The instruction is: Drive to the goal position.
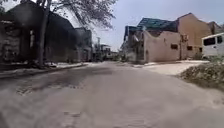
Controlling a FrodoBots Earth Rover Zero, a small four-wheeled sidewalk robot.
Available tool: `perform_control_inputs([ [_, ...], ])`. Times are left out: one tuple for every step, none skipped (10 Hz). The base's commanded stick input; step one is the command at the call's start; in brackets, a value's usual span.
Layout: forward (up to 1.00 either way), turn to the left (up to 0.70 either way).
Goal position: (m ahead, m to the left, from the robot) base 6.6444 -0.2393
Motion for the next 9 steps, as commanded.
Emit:
perform_control_inputs([
  [1.0,0.0],
  [1.0,0.0],
  [1.0,0.0],
  [1.0,0.0],
  [1.0,-0.16],
  [1.0,-0.3],
  [1.0,-0.4],
  [1.0,-0.4],
  [1.0,-0.17],
])
